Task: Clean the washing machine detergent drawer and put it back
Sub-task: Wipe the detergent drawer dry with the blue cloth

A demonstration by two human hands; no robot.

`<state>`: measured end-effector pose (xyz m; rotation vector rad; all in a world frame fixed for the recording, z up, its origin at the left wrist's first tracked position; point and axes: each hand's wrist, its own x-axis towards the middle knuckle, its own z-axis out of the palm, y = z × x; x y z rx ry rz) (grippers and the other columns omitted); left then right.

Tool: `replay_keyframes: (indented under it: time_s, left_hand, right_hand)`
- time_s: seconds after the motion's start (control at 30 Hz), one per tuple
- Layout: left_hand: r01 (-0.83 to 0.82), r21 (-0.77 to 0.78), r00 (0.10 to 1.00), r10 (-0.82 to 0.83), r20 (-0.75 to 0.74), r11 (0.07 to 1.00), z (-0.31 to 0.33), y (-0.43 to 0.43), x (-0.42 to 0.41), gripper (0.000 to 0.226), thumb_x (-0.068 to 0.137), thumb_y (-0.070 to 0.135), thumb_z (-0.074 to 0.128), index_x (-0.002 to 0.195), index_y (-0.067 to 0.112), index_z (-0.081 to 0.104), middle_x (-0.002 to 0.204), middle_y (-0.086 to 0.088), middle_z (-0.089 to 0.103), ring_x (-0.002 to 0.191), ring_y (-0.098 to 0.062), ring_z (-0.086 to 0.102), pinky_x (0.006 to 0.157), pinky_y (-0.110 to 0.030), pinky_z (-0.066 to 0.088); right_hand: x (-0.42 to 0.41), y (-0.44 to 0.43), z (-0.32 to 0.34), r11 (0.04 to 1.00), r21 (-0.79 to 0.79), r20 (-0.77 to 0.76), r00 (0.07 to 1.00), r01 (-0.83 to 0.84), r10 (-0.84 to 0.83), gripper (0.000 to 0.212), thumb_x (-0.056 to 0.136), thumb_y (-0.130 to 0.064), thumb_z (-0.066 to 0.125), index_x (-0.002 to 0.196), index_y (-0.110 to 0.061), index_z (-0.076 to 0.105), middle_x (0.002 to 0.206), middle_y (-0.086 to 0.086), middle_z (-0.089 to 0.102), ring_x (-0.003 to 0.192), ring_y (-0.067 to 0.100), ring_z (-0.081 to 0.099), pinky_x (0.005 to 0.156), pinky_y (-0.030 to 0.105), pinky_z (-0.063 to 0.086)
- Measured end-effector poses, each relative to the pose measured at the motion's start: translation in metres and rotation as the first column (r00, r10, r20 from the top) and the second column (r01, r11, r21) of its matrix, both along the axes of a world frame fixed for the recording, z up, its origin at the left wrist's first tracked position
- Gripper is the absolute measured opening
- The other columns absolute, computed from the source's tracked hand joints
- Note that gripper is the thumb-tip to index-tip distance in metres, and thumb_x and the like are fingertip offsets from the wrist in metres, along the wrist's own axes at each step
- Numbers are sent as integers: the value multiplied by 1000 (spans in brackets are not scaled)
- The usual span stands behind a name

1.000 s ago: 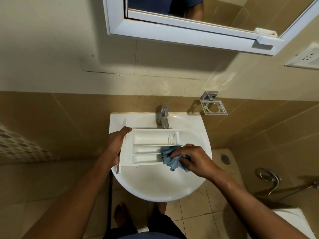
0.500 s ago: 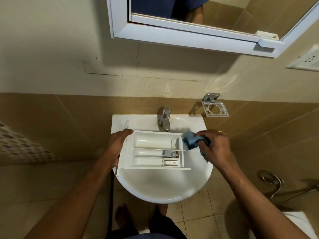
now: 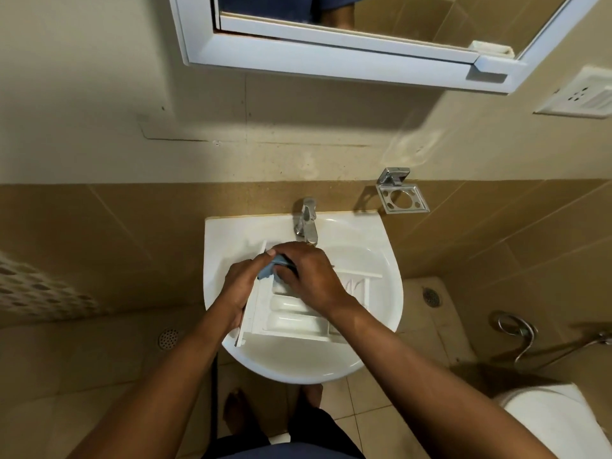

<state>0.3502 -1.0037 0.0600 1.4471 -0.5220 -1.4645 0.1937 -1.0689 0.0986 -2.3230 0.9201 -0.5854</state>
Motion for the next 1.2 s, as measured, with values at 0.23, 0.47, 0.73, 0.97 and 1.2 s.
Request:
replay_keyframes:
  time_s: [0.23, 0.47, 0.73, 0.97, 1.2]
  left_hand:
    - [-1, 68, 999, 4, -46, 998, 5, 2, 15, 33, 91, 56, 70, 110, 29, 71, 91, 5, 80, 80, -14, 77, 76, -35, 56]
    - [33, 139, 998, -25, -61, 990, -1, -7, 2, 87, 67, 91, 68, 122, 24, 71, 114, -9, 77, 104, -30, 74, 99, -46, 55]
    - [-26, 122, 956, 60, -286, 992, 7, -10, 8, 89, 98, 77, 24, 129, 6, 68, 120, -24, 72, 100, -31, 76, 87, -37, 61]
    - [-22, 147, 978, 51, -200, 989, 5, -12, 6, 92, 91, 86, 32, 110, 10, 82, 114, -25, 75, 102, -41, 73, 98, -48, 56]
    - [-29, 159, 983, 57, -173, 987, -6, -10, 23, 101, 83, 91, 43, 121, 3, 74, 114, -23, 75, 98, -38, 75, 91, -47, 59]
  right_hand:
    - [-72, -30, -3, 995, -56, -201, 977, -84, 72, 32, 79, -16, 80, 109, -26, 73, 113, -6, 67, 100, 18, 65, 84, 32, 54]
    - [-42, -14, 6, 990, -142, -89, 995, 23, -36, 29, 81, -19, 82, 110, -23, 77, 105, -2, 70, 95, 20, 64, 81, 31, 50]
    - [-10, 14, -14, 973, -229, -92, 996, -41, 20, 24, 83, -6, 74, 105, -16, 73, 107, 2, 73, 93, 24, 62, 78, 33, 50]
    - [-10, 16, -13, 977, -17, -207, 955, 215, -214, 19, 80, -6, 66, 92, -18, 76, 103, -4, 77, 91, 23, 70, 74, 24, 47]
    - [-12, 8, 3, 999, 37, -510, 859, -34, 48, 22, 96, -19, 57, 115, -18, 67, 115, 11, 73, 104, 37, 67, 77, 36, 47]
